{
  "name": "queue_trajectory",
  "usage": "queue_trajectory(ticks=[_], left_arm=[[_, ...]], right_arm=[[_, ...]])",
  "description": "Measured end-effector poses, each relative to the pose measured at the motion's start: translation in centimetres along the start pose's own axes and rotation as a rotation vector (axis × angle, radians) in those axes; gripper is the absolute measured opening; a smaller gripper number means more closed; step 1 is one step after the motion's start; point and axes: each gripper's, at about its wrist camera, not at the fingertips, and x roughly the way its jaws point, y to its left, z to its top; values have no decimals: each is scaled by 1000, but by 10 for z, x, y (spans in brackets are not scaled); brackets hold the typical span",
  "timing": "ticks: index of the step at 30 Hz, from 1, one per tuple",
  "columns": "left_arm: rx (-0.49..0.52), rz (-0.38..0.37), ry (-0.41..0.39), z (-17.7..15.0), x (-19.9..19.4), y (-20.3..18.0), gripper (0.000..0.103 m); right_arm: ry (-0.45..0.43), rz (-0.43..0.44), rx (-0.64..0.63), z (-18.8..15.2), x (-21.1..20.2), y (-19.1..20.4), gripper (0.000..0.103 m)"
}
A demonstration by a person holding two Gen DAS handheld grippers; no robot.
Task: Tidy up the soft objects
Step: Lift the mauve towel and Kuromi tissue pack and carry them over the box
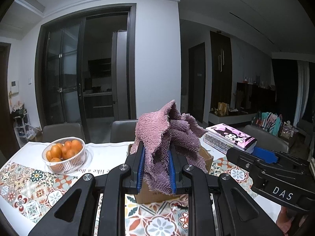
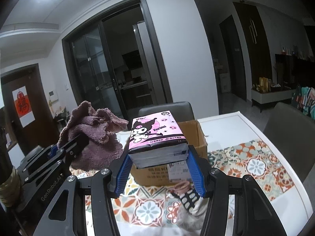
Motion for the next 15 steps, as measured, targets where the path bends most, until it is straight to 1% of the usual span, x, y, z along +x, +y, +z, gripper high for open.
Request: queue_trajectory(ticks=[4, 15], left_arm=[[0, 1, -7, 6, 14, 2, 22], [9, 9, 9, 12, 60, 3, 22]], right_arm=[[-9, -4, -10, 9, 11, 0, 56], [-7, -13, -34, 25, 46, -7, 56]])
